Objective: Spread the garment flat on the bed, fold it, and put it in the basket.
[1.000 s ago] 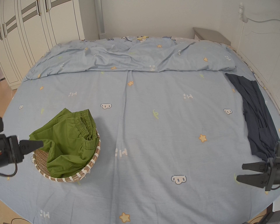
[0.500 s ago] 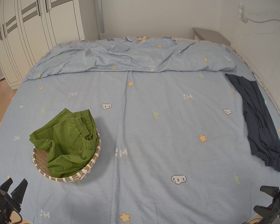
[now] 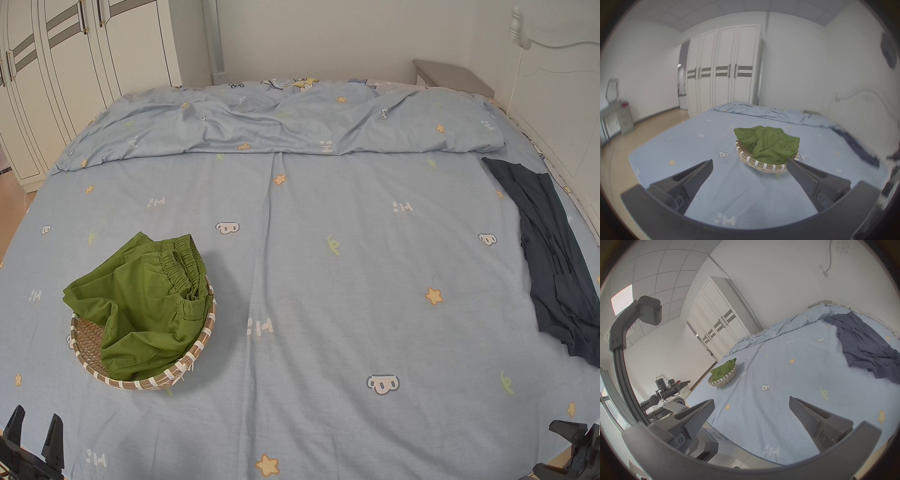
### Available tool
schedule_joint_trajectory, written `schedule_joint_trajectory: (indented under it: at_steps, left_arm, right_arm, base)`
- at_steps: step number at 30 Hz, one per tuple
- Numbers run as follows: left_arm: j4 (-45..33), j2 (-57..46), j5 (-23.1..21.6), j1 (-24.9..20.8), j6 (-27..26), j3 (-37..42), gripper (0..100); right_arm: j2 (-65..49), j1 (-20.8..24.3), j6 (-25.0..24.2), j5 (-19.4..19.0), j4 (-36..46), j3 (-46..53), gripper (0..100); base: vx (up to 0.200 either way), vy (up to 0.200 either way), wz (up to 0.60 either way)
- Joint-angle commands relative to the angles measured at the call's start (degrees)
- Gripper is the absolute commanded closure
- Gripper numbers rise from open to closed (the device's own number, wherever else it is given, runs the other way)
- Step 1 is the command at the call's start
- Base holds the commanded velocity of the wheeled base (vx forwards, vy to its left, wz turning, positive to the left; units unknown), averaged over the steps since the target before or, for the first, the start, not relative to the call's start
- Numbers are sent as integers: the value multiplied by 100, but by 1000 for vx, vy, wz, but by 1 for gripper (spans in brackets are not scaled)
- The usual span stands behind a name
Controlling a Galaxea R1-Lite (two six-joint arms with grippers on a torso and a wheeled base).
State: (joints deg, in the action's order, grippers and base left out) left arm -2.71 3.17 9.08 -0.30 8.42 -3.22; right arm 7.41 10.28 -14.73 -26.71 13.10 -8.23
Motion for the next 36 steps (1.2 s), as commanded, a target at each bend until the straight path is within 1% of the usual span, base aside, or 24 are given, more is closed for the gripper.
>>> schedule_joint_trajectory:
  at_steps: [1,2,3,5,6,7,10,12,13,14,15,17,18,20,21,23,24,25,27,28,29,31,34,36]
  left_arm:
    - [86,-150,23,22,-1053,146,0]
    - [86,-150,23,22,-1045,146,0]
    - [95,-141,6,30,-1045,146,0]
    - [104,-141,-47,22,-1045,155,0]
    - [104,-141,-47,22,-1045,155,0]
    - [112,-194,-144,-13,-957,172,0]
    - [218,-255,-187,-5,-719,208,0]
    - [394,-264,-205,-13,-631,287,0]
    - [394,-264,-205,-13,-631,287,0]
    - [411,-264,-214,-13,-614,287,0]
    - [411,-264,-223,-13,-596,287,0]
    - [411,-264,-223,-22,-596,295,0]
    - [394,-264,-223,-22,-605,287,0]
    - [367,-264,-354,-22,-675,295,0]
    - [315,-264,-618,-22,-763,322,0]
    - [253,-264,-1066,-22,-930,313,0]
    - [253,-264,-1102,-22,-965,313,0]
    - [253,-264,-1102,-22,-983,313,0]
    - [253,-282,-1119,-5,-1009,313,0]
    - [253,-282,-1119,-13,-1009,313,0]
    - [253,-273,-1110,-5,-983,313,0]
    - [253,-282,-1102,-5,-965,313,0]
    - [253,-282,-1102,-5,-965,313,0]
    - [253,-282,-1102,-5,-965,313,0]
  right_arm:
    - [-170,-52,-65,351,-1,14,0]
    - [-170,-52,-74,377,-1,14,0]
    - [-170,-43,-57,808,-10,5,0]
    - [-170,-43,-4,1107,-18,14,0]
    - [-170,-43,-4,1107,-18,14,0]
    - [-170,-43,93,1194,-80,49,0]
    - [-179,-43,119,1309,-115,85,0]
    - [-179,-43,84,1757,-388,208,0]
    - [-179,-43,84,1757,-388,208,0]
    - [-179,-43,110,2073,-634,322,0]
    - [-179,-43,172,2293,-889,454,0]
    - [-179,-43,392,2513,-1328,656,0]
    - [-179,-43,743,2636,-1688,823,0]
    - [-179,-43,1306,2899,-1601,823,0]
    - [-179,-52,1429,3014,-1521,823,0]
    - [-179,-52,1429,2979,-1557,823,0]
    - [-187,-87,1411,2935,-1539,823,0]
    - [-187,-96,1411,2917,-1530,823,0]
    - [-187,-456,1420,2768,-1354,823,0]
    - [-187,-474,1420,2768,-1346,823,0]
    - [-205,-773,1464,2759,-1275,823,0]
    - [-231,-975,1481,2759,-1275,823,0]
    - [-741,-1019,1499,2706,-1310,823,0]
    - [-741,-1010,1429,2759,-1337,823,0]
  base:
    - [0,0,0]
    - [0,0,0]
    - [0,0,0]
    - [0,0,0]
    - [0,0,0]
    - [0,0,0]
    - [0,0,0]
    - [0,0,0]
    - [0,0,0]
    - [0,0,0]
    - [0,0,0]
    - [0,0,0]
    - [0,0,0]
    - [0,0,0]
    - [0,0,0]
    - [0,0,0]
    - [0,0,0]
    - [0,0,0]
    - [0,0,0]
    - [0,0,0]
    - [0,0,0]
    - [0,0,0]
    - [0,0,0]
    - [0,0,0]
